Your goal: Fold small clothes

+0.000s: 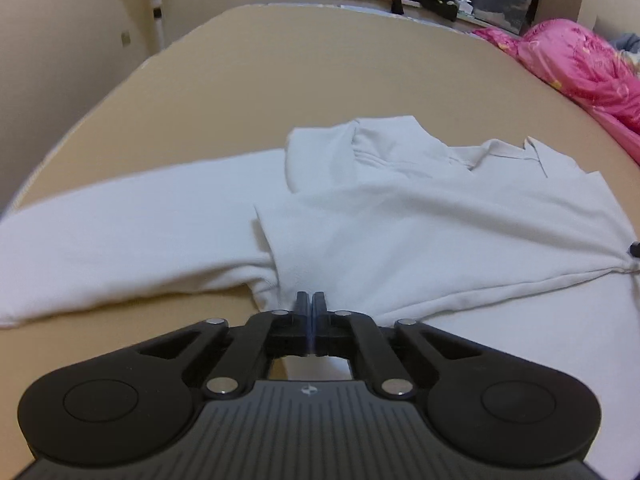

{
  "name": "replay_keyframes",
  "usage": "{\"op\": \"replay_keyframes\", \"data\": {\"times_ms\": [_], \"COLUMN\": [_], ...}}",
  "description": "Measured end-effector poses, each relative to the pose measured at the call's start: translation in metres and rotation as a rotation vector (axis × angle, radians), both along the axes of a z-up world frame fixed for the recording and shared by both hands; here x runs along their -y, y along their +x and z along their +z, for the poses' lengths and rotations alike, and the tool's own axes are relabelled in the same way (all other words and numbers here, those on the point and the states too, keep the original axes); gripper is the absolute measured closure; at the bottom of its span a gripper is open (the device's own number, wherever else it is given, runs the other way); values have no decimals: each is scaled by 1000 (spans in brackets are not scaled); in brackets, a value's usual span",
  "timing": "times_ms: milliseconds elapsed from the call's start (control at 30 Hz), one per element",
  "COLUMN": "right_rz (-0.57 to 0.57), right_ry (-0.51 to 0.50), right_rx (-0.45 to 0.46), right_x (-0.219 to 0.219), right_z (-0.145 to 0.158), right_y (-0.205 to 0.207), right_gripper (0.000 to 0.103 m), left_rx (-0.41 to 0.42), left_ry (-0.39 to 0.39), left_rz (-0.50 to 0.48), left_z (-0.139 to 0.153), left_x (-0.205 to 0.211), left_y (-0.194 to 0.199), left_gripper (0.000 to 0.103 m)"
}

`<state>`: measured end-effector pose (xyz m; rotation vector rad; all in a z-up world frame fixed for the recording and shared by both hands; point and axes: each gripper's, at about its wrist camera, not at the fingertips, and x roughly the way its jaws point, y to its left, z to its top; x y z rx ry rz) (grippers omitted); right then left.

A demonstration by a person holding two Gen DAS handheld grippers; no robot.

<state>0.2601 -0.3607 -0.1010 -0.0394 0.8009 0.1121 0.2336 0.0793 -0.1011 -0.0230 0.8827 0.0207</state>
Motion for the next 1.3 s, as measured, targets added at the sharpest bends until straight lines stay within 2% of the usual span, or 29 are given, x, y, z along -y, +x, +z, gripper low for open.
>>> {"op": "replay_keyframes", "data": {"times_ms": [100,133,167,200,233,300,367,433,467,533,600,700,767,800,867,900,967,1067,1100,1167,1267,1300], "right_rz": [0,12,17,18,12,-9,-18,-16,-11,12,32,46,48,47,46,44,42,39,38,34,23,22], "right_ry": [59,46,12,-30,-55,-56,-14,16,19,13,2,-3,-2,-1,0,1,0,-2,-4,-5,3,14], "right_rx": [84,89,68,8,-45,-35,-22,-6,0,4,-1,-9,-10,-11,-13,-15,-16,-15,-12,-3,22,34], "right_x": [-1,-3,-6,-8,-9,-7,-5,-5,-6,-11,-15,-18,-21,-21,-21,-21,-20,-21,-22,-23,-23,-23], "right_z": [16,16,11,0,-10,-11,-4,4,6,6,4,2,1,0,-1,-1,-2,-3,-3,-3,-1,1], "right_y": [-6,-6,-4,1,4,4,4,4,4,4,4,7,6,6,6,6,7,7,7,7,4,3], "right_gripper": [70,70,70,70,70,67,67,67,67,67,67,67,67,66,66,66,67,67,67,67,67,67], "left_rx": [-17,-24,-26,-20,-2,48,87,115,120,118,102,81,80,85,100,98,107,182,224,316,497,550], "left_ry": [-46,-62,-87,-102,-111,-155,-206,-234,-233,-231,-253,-293,-308,-322,-328,-317,-279,-142,-75,1,62,61], "left_rz": [18,16,24,54,102,239,391,569,641,793,902,1013,1051,1053,1051,1039,1024,962,911,772,449,318], "left_z": [-1,-1,3,6,9,21,28,31,32,28,24,13,6,2,0,0,4,22,34,57,97,107], "left_x": [-9,-12,-20,-28,-38,-74,-113,-157,-174,-207,-235,-266,-280,-284,-288,-287,-282,-260,-247,-211,-121,-85], "left_y": [-4,-3,-4,-3,1,-2,-10,-22,-29,-43,-56,-70,-75,-76,-76,-74,-70,-62,-57,-46,-41,-43], "left_gripper": [103,101,99,99,97,94,86,66,62,60,60,60,61,63,81,98,99,100,100,100,100,100]}}
